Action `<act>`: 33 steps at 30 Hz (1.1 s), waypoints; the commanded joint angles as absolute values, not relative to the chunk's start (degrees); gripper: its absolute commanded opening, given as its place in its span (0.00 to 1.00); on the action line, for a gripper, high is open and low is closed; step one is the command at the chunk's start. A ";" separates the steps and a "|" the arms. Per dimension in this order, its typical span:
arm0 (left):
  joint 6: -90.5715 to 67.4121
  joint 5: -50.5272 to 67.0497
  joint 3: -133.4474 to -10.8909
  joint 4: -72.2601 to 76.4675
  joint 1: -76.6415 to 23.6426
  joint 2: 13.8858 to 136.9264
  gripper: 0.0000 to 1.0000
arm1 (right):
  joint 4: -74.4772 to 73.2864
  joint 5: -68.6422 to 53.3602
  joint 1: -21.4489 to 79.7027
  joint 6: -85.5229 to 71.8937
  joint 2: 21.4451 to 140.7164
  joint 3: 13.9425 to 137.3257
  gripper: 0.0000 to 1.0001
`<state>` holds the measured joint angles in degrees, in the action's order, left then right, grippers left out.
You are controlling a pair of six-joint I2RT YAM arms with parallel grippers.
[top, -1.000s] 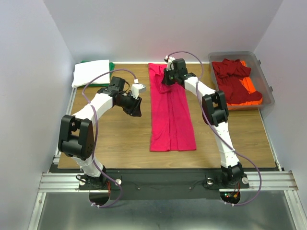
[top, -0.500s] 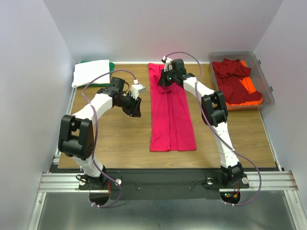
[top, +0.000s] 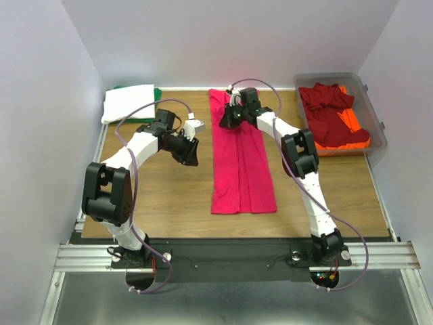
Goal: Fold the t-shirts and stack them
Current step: Fold the tshirt
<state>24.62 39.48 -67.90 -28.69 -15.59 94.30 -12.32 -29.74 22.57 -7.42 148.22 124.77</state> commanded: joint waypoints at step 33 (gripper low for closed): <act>44.19 34.72 -45.98 -22.33 -37.25 72.71 0.50 | -35.76 -33.93 17.49 37.78 79.65 58.21 0.37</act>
<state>37.76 36.27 -49.32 -22.96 -32.95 78.94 -28.40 -36.77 17.17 24.62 88.38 65.89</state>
